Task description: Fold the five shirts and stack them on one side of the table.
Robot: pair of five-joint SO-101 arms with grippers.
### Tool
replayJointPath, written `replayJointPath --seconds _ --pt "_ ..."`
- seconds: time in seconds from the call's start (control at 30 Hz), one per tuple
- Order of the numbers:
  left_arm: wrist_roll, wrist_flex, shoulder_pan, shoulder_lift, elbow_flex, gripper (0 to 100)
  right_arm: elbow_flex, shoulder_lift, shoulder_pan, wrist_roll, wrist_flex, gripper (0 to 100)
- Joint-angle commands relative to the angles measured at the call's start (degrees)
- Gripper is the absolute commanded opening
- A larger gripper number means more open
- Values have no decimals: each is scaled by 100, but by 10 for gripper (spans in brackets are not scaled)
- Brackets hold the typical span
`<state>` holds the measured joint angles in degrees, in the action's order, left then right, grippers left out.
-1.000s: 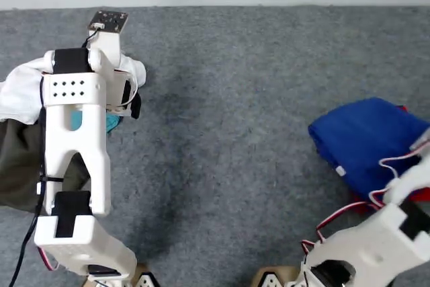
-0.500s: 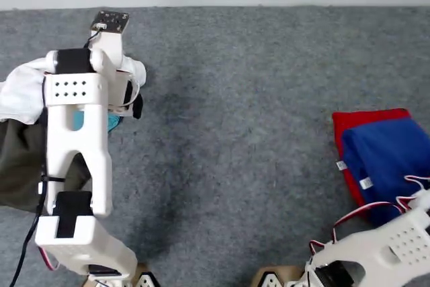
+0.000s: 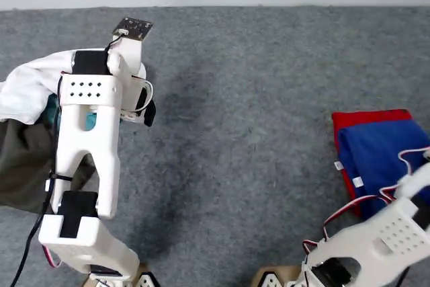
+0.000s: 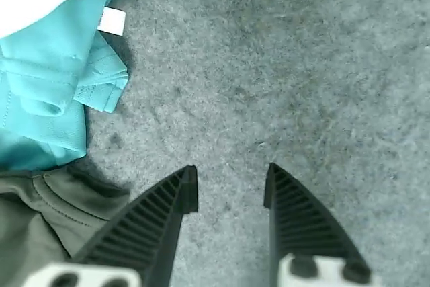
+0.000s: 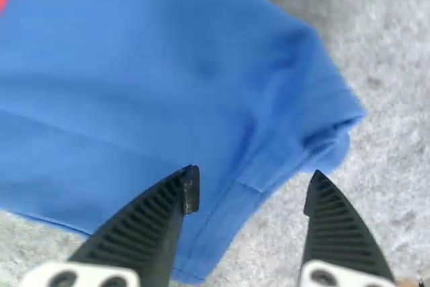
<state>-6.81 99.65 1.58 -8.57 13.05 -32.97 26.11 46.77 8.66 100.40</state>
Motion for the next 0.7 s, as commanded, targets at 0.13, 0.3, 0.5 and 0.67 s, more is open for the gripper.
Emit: replayJointPath --seconds 0.13,0.3,0.5,0.67 --pt "-62 -53 0 273 22 173 290 -655 -1631 62 233 256" --pt "-62 -53 0 273 22 173 607 -497 -2624 79 233 256" --pt "-62 -35 0 273 22 172 624 -233 -3002 79 127 256" --pt "-62 -35 0 273 22 172 624 505 -2897 105 -391 255"
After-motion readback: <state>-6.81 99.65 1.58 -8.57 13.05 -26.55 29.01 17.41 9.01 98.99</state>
